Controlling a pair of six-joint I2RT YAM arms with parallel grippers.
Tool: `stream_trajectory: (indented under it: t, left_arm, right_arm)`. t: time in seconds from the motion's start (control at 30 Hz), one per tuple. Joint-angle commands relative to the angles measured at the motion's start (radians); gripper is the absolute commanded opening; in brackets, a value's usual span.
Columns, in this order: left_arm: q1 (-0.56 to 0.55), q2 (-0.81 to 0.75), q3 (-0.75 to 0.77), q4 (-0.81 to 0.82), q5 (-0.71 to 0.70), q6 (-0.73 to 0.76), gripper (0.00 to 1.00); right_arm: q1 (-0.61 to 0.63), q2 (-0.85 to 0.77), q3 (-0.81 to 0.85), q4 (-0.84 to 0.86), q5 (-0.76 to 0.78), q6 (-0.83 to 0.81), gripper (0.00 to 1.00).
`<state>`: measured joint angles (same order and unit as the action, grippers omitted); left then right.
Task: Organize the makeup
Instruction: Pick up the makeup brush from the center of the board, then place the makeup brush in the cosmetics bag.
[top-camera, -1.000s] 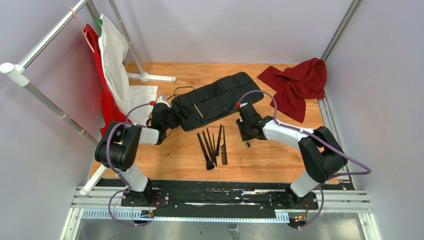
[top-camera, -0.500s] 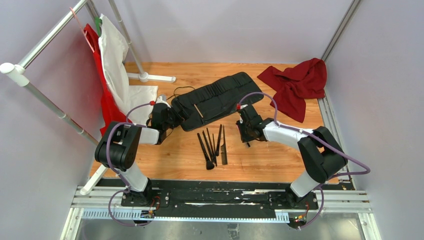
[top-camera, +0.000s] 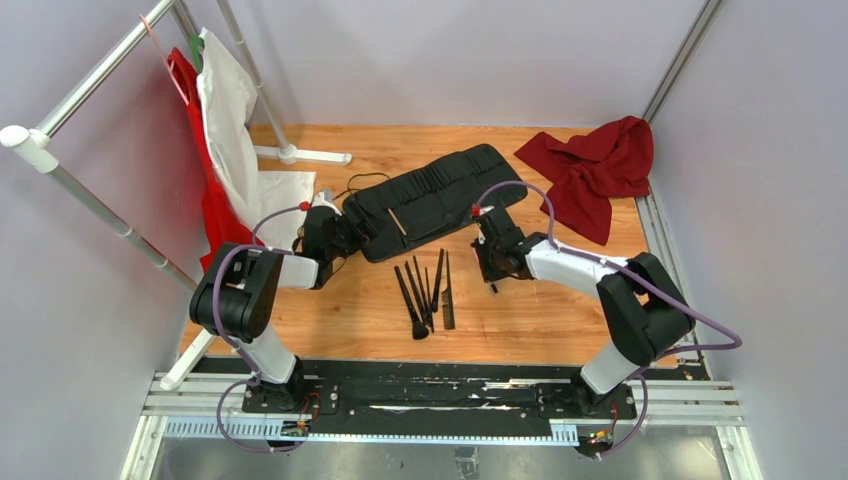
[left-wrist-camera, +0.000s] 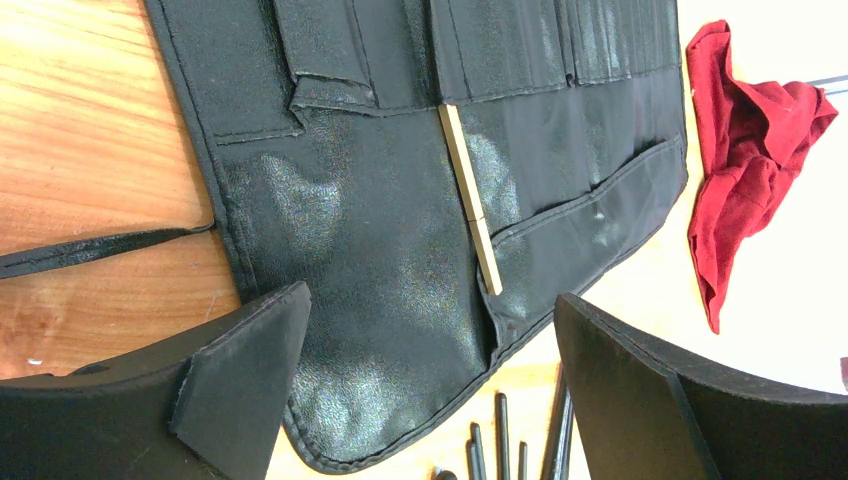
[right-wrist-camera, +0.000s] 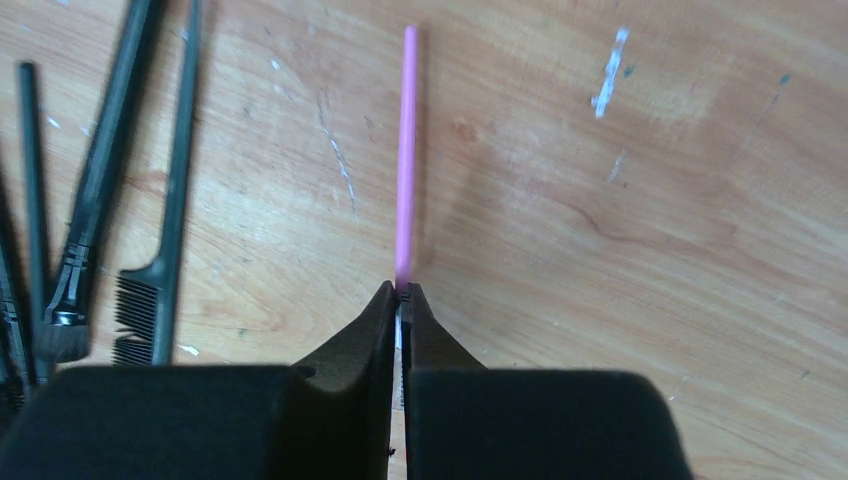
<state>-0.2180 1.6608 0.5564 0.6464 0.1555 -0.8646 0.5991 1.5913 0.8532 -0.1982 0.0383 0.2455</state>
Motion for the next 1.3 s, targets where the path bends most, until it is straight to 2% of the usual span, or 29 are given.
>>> stream_trajectory:
  t: [0.0, 0.23, 0.53, 0.73, 1.27]
  left_arm:
    - [0.006, -0.001, -0.004, -0.034, 0.002, 0.006, 0.98]
    - [0.006, -0.002, -0.006, -0.03, 0.001, 0.002, 0.98]
    - [0.007, -0.011, -0.012, -0.03, 0.006, -0.001, 0.98]
    - [0.006, -0.01, -0.012, -0.03, 0.006, -0.001, 0.98]
    - [0.006, -0.003, -0.007, -0.03, 0.007, -0.001, 0.98]
  right_arm:
    - [-0.007, -0.037, 0.114, -0.063, 0.018, -0.036, 0.01]
    - [-0.004, 0.067, 0.326, -0.083, -0.062, -0.059, 0.01]
    - [0.004, 0.319, 0.609, -0.087, -0.195, -0.06, 0.0]
    - [0.02, 0.469, 0.796, -0.155, -0.243, -0.07, 0.01]
    - [0.028, 0.645, 1.033, -0.324, -0.286, -0.094, 0.01]
